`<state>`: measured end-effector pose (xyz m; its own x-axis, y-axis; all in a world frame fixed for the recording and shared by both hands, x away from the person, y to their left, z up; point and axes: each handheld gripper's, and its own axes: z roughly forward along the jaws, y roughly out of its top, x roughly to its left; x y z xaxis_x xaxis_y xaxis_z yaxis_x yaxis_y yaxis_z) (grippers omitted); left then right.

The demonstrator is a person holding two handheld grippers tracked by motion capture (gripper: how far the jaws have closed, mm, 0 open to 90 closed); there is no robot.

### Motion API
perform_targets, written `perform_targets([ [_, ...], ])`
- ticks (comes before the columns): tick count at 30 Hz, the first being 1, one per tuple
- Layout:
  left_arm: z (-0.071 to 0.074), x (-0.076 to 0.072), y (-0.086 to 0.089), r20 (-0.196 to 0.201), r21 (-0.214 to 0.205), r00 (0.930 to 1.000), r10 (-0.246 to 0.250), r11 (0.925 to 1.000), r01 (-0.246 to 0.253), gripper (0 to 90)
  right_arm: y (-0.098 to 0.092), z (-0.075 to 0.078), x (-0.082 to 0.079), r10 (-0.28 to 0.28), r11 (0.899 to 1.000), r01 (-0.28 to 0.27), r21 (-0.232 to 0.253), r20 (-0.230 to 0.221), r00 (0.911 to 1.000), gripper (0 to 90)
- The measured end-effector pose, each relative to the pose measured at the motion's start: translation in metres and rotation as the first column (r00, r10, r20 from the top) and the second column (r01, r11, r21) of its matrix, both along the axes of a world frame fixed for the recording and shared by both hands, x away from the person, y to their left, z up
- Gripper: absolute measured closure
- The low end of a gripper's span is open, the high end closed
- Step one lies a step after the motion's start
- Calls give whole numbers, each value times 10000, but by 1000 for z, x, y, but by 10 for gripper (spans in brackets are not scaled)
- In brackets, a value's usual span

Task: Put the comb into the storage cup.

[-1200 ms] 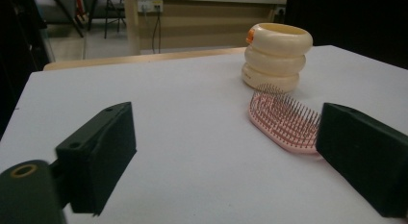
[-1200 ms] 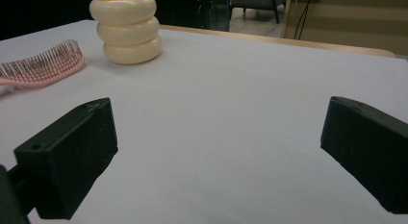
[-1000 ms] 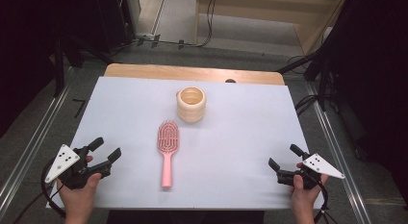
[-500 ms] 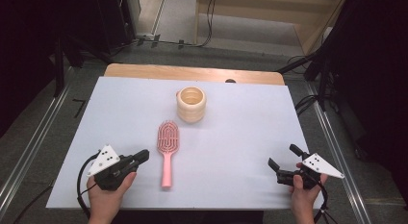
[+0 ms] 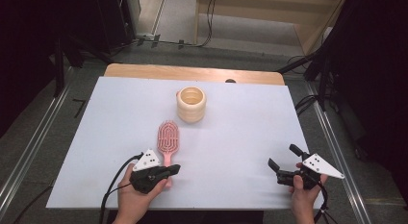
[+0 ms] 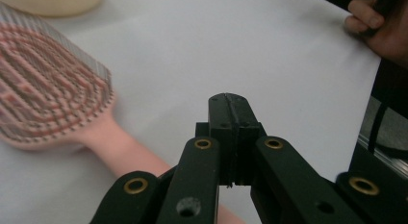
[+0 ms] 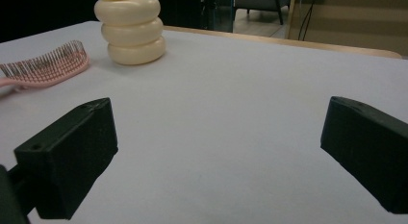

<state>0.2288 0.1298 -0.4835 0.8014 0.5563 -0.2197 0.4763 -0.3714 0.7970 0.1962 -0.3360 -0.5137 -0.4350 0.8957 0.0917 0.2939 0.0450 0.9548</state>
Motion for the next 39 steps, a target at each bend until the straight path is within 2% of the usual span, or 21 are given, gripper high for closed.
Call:
perform_targets([
  [1,-3,-1,-4,-41,305,10000,-49,9995,50,900,0,0,0,-12,10000,12,-13,1,10000,0],
  [7,-10,-1,-10,-442,675,9987,-234,9974,264,900,1,0,1,16,9999,-16,-102,5,10000,0],
  [10,-14,-1,-14,-752,1109,9961,-460,9924,542,900,1,0,1,77,9999,-77,-94,28,10000,0],
  [11,-14,-1,-14,-752,1109,9961,-460,9924,542,900,1,0,1,77,9999,-77,-94,28,10000,0],
  [12,-15,-1,-14,-878,1336,9948,-522,9890,637,900,1,0,1,65,9999,-65,-98,8,10000,0],
  [13,-15,-1,-14,-878,1336,9948,-522,9890,637,900,1,0,1,75,9999,-75,-99,9,10000,0],
  [16,-16,-1,-13,-957,1716,9942,-499,9830,659,900,2,0,1,55,9999,-55,-107,3,10000,0],
  [25,-15,0,0,-1154,1789,9925,-405,9820,608,900,1,0,1,28,10000,-27,-80,18,10000,0],
  [32,-11,1,17,-1242,1901,9922,-70,9813,307,900,1,-1,1,25,9999,-25,-112,18,10000,0],
  [39,-9,3,34,-1464,1972,9890,194,9803,100,900,1,-1,1,-1,10000,1,-85,-3,10000,0],
])
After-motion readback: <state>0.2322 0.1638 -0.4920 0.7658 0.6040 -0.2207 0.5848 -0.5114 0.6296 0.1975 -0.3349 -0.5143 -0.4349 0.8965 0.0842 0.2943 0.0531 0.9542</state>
